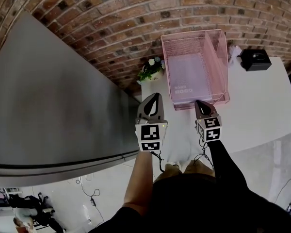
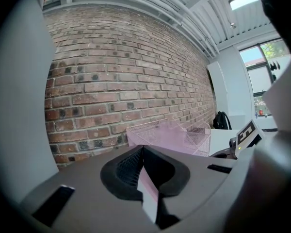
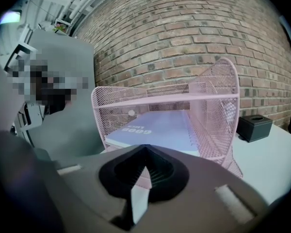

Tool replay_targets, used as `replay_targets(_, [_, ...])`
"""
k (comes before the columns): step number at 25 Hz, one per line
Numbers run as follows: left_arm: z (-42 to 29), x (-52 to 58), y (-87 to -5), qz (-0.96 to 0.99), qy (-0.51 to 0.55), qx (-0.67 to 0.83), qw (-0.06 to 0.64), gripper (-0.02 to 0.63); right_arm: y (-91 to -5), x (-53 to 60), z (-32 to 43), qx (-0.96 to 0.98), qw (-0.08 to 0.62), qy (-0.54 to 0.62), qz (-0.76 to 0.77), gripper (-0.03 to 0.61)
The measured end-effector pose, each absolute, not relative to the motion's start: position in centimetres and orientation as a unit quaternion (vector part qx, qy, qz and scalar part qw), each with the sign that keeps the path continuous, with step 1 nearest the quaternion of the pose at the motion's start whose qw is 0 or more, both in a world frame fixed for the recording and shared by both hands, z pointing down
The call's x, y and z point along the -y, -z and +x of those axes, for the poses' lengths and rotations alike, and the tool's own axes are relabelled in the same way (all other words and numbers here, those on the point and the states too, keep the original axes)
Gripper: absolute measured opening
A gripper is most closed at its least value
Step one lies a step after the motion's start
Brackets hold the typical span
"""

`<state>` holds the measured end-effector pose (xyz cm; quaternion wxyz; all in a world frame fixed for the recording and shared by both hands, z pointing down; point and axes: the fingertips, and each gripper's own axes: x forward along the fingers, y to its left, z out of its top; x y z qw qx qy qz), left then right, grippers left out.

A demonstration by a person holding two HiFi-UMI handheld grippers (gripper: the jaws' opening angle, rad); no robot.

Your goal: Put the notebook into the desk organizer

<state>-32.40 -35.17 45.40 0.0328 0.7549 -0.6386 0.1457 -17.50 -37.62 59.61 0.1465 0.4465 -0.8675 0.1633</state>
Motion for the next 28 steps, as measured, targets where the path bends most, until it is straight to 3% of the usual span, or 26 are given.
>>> replay_targets(13, [-29.8, 34.1, -44.4, 0.755, -0.134, 0.641, 0.024, 0.009, -56.9, 35.4, -15.6, 0.877, 0.131, -0.134, 0.442, 0.001])
replay_targets(28, [-26.6, 29.2, -40.1, 0.725, -0.114, 0.679, -0.009, 0.009, -46.5, 32.9, -10.0, 0.899, 0.076, -0.040, 0.429, 0.001])
